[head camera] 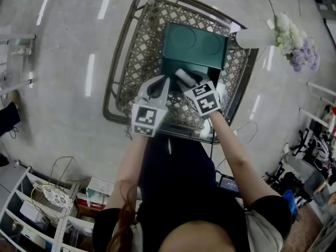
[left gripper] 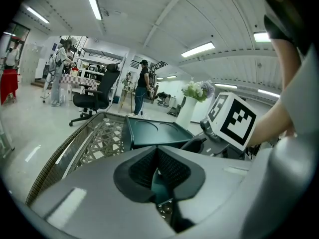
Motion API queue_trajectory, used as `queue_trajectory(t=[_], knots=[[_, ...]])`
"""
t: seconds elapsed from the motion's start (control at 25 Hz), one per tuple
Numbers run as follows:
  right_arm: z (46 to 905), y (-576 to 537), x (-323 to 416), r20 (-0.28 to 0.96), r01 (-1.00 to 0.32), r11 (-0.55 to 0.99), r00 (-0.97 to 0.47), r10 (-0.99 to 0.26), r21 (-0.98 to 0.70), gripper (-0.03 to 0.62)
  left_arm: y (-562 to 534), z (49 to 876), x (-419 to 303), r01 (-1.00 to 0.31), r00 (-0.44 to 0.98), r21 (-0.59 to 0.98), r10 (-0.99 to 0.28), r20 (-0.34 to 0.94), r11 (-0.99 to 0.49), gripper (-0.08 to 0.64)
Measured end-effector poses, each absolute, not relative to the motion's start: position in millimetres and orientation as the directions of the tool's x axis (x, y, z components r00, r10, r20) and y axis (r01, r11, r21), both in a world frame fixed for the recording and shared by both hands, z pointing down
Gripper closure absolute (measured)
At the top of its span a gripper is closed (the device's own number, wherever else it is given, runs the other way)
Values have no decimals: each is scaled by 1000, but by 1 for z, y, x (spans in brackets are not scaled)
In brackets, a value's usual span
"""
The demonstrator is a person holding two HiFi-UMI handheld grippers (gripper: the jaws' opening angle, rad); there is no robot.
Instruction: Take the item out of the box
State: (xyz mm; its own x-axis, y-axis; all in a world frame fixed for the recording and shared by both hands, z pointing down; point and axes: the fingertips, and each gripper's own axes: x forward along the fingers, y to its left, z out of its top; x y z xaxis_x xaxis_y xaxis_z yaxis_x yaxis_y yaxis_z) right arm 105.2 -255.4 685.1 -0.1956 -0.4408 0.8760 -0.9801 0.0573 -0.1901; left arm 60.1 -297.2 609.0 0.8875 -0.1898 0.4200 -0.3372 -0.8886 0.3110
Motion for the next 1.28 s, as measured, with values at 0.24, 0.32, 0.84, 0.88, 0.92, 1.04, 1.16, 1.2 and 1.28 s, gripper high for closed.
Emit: queue_trajectory(t=[0.24, 0.32, 0.84, 0.88, 0.92, 1.04, 1.16, 1.2, 1.28], knots=[[696, -256, 106, 896, -986, 74, -168, -411, -151, 385, -301, 613, 60, -344, 885, 311, -195, 423, -886, 549], [700, -255, 105, 900, -986, 82, -166, -402, -145, 385, -302, 615, 61, -346, 885, 312, -196, 423, -885, 549], [709, -256, 110, 914, -991, 53, -136, -381, -125, 401, -300, 622, 55, -350, 881, 317, -194, 431, -882, 549], [709, -256, 110, 915, -991, 51, -131, -382, -121, 410, -300, 622, 55, -351, 881, 317, -195, 432, -881, 549], [709, -256, 111, 915, -992, 48, -127, -382, -118, 419, -300, 622, 55, -351, 880, 318, -195, 432, -881, 549], [710, -257, 113, 916, -992, 42, -122, -382, -115, 426, -300, 622, 55, -352, 881, 319, -197, 430, -880, 549], [710, -256, 113, 916, -993, 47, -120, -382, -110, 428, -298, 622, 55, -351, 881, 318, -196, 430, -881, 549], [710, -256, 113, 917, -993, 50, -119, -381, -108, 430, -297, 622, 54, -351, 881, 319, -195, 431, -881, 549], [711, -256, 113, 919, -993, 59, -117, -377, -102, 433, -296, 622, 54, -351, 880, 319, -194, 432, -881, 549]])
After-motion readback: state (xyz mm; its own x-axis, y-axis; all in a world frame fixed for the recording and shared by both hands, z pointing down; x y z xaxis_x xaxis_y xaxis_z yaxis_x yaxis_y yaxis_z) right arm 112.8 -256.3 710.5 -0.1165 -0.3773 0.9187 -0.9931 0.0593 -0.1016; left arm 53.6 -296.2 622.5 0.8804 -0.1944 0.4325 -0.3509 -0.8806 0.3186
